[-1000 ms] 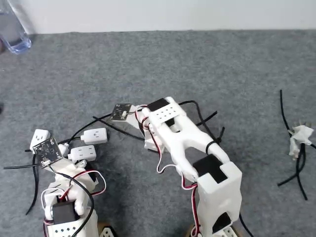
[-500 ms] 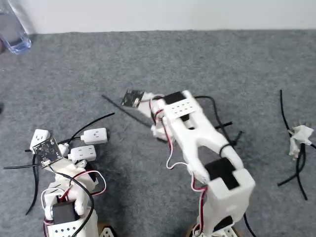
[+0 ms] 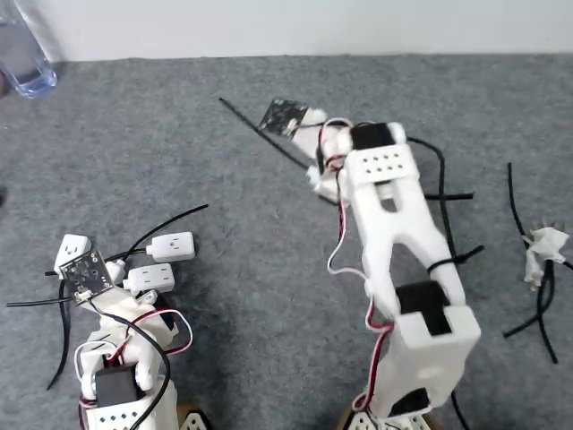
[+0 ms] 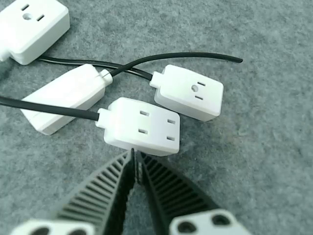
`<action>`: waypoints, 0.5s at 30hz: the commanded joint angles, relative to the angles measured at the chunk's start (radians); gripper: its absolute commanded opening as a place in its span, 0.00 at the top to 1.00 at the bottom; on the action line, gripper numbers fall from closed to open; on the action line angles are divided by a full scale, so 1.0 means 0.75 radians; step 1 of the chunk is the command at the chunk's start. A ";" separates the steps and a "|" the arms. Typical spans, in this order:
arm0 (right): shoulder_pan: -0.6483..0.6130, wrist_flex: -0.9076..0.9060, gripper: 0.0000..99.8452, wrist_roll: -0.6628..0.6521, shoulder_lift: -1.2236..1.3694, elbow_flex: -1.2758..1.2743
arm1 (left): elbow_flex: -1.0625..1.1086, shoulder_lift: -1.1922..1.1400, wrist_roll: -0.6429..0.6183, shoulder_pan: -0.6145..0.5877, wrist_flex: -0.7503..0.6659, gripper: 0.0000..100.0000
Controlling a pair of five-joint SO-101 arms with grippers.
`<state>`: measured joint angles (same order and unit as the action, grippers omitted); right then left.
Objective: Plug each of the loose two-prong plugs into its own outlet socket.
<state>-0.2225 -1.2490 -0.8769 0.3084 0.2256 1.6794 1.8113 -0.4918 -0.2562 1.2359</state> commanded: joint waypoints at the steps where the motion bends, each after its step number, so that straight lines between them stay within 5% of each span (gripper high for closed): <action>1: 0.060 0.034 0.99 0.033 0.091 0.182 | -0.003 0.014 0.012 -0.004 -0.002 0.99; 15: 0.075 0.459 0.99 0.575 0.627 0.585 | -0.003 0.014 0.010 0.000 -0.002 0.99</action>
<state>-0.1519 -0.9452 -0.4856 0.7472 0.5677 1.6794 1.8113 -0.4918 -0.2562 1.2359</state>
